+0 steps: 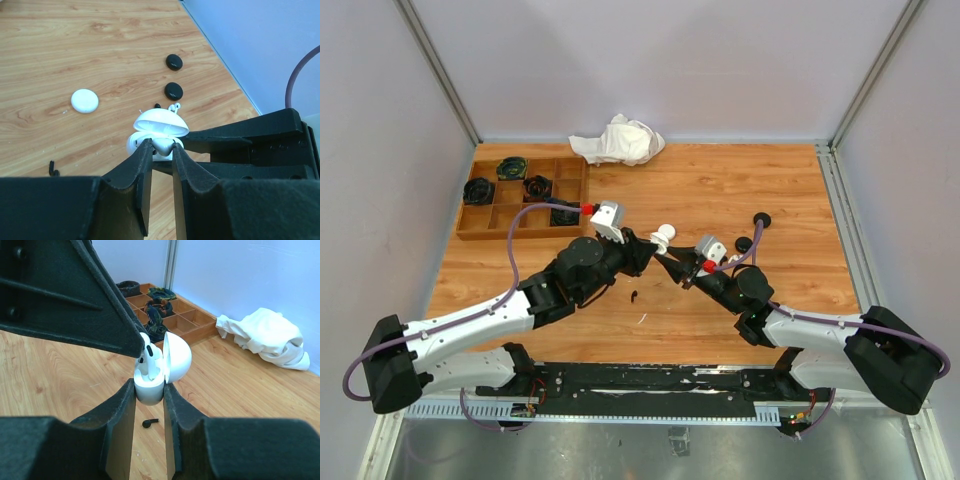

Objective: Insert the wireless bluetooth earbuds into the charging case
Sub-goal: Place the earbud in the charging case.

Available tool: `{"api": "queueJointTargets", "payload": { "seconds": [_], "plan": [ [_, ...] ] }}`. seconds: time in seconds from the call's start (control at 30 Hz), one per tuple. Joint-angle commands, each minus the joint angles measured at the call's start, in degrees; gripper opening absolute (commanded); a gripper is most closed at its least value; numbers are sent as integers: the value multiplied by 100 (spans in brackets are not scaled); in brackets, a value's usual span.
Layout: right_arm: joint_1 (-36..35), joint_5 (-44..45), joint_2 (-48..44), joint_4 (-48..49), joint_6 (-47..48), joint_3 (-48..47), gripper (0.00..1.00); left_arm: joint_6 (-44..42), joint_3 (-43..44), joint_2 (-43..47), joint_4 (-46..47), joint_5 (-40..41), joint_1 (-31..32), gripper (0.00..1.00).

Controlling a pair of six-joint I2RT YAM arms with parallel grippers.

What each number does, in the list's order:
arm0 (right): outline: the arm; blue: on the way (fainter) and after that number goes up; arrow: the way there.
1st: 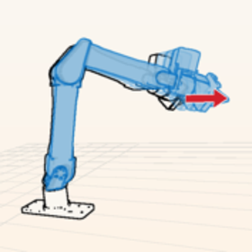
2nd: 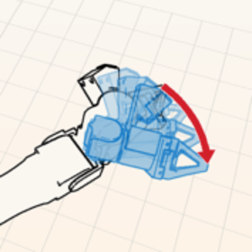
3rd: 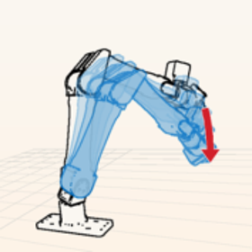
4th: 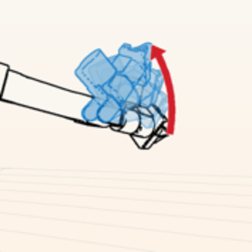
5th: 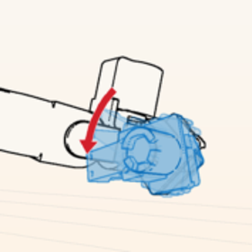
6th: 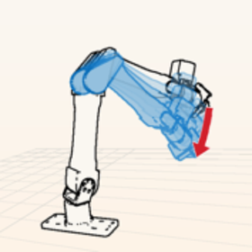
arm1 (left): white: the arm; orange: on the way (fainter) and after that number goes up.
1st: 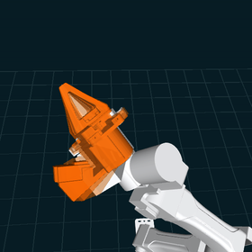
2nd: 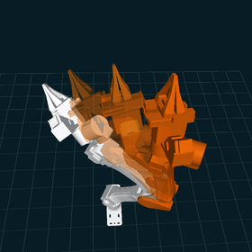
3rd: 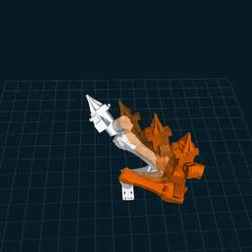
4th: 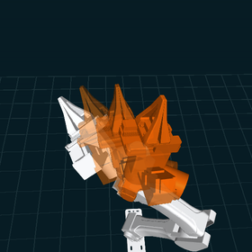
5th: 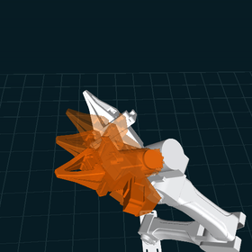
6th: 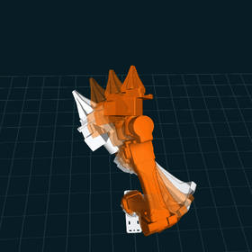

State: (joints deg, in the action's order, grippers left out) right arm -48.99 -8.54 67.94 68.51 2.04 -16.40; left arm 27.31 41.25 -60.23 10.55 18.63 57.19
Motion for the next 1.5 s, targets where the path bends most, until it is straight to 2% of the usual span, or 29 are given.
{"api": "queueJointTargets", "payload": {
  "seconds": [0.0, 0.4, 1.17, 1.47],
  "plan": [
    [-85, -55, 8, 351, 112, 6, 13, -117, 284, -36, -299, 80, 30, 20],
    [-87, -36, 15, 356, 138, 30, 13, -409, 785, -175, -1094, 216, 34, 18],
    [-89, -13, 70, 409, 165, 22, 13, -509, 1311, -356, -1989, 101, 33, 18],
    [-85, -66, 118, 416, 147, 14, 13, -490, 1496, -636, -2215, -26, 32, 22]
  ]
}}
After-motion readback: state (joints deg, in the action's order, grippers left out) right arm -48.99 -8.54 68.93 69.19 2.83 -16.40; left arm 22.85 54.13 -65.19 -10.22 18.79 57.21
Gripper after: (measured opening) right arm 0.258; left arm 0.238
